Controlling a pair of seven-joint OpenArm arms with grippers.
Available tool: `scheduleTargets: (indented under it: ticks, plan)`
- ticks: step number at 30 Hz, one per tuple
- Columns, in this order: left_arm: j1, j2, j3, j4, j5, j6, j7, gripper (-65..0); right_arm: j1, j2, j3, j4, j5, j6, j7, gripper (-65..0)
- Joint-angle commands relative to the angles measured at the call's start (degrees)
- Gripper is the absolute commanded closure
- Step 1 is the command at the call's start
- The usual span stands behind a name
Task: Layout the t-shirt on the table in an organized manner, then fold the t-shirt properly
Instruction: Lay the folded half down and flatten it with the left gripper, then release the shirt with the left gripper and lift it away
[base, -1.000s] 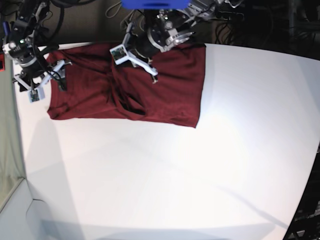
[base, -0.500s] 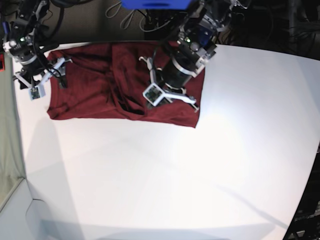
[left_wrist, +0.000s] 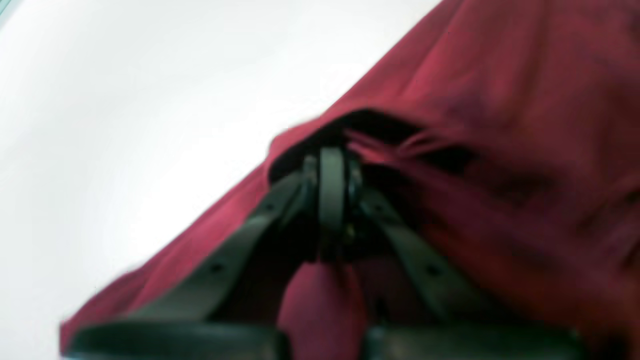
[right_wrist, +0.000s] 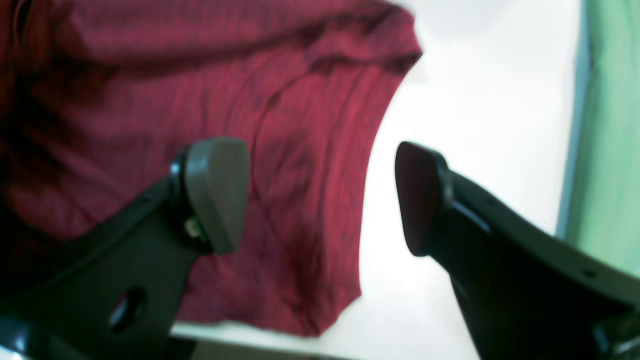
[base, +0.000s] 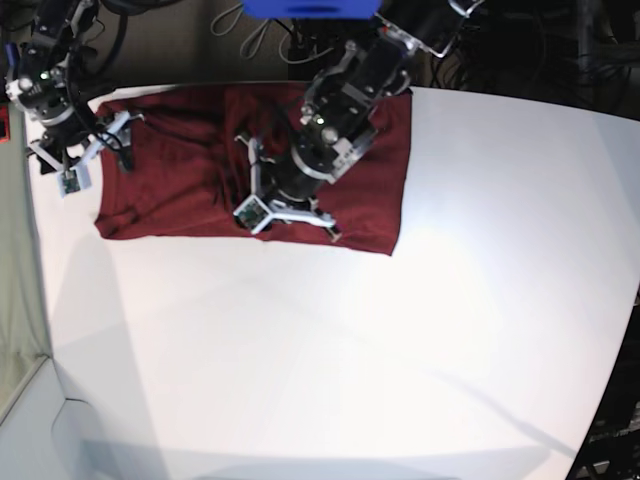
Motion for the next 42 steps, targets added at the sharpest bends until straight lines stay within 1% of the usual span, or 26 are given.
scheduleTargets:
  ticks: [1,4,8,11,13,15,18,20,23,24,27,29,31,33,39,42]
  plan:
    - [-2.06,1.82,0.30,-0.36,-0.24,0.34,-1.45,-0.1,0.23,0.53,0.29,0.98,0.64,0.19,1.44,-46.5]
    - [-6.10,3.83,1.35,-7.13,-0.24,0.34,-1.89,-0.1,0.06,0.53,0.37,0.98,0.64,0.19,1.18,-46.5]
    - [-12.26,3.83,3.46,-16.98,-0.68,0.34,-2.15,-0.1,-1.08,0.71,0.37,1.07,0.64,0.19,1.18,-46.5]
    - [-14.63,3.83,6.71,-19.00,-0.77,0.43,-2.15,-0.1,-1.44,0.71,0.46,1.07,0.55,0.19,1.09,-46.8]
    - [-14.63,3.83,6.89,-16.10,-0.77,0.43,-2.15,-0.1,-1.88,0.88,0.46,1.07,0.55,0.19,1.09,-46.9]
    - [-13.93,3.83,6.01,-10.82,-0.77,0.43,-1.45,-0.1,-2.14,1.15,1.60,1.07,0.55,0.19,1.09,-46.9]
    - [-9.44,3.83,2.85,-2.03,-0.24,0.43,-1.36,-0.1,-1.96,0.97,3.71,1.07,0.90,0.19,1.09,-46.9]
    - [-6.63,2.08,1.00,4.21,-0.24,0.43,-1.36,-0.1,-0.29,0.71,5.38,0.89,0.99,0.19,1.00,-46.9]
    - [-2.50,-1.87,-0.76,10.89,-0.24,0.43,-1.36,-0.1,2.17,-1.67,8.46,-0.69,0.73,0.19,0.56,-47.0]
    - [-1.09,-3.54,-1.81,12.39,-0.24,0.43,-1.36,-0.1,3.05,-2.02,9.34,-1.13,0.64,0.19,-0.49,-47.0]
    - [2.78,-7.06,-4.45,13.70,-0.24,0.43,-1.36,-0.1,5.51,-2.28,11.36,-3.07,0.90,0.19,-5.15,-47.1]
    - [5.42,-9.08,-6.65,14.06,-0.24,0.43,-1.45,-0.1,7.62,-2.28,12.77,-5.44,0.90,0.19,-6.47,-47.1]
    - [7.70,-10.31,-8.76,14.41,-0.41,0.43,-1.80,-0.1,9.03,-2.28,13.82,-7.99,0.90,0.19,-6.91,-47.2]
    - [9.11,-10.93,-10.78,14.85,-0.41,0.34,-1.89,-0.1,10.08,-2.19,14.18,-9.66,0.90,0.19,-6.91,-47.2]
    - [12.80,-11.02,-16.05,18.63,-0.24,-0.01,-1.53,-0.1,10.52,-2.46,13.74,-10.10,0.99,0.19,-7.00,-47.2]
    - [13.50,-10.93,-17.55,19.77,-0.24,-0.10,-1.45,-0.1,10.70,-3.69,12.86,-10.10,0.99,0.19,-6.65,-47.2]
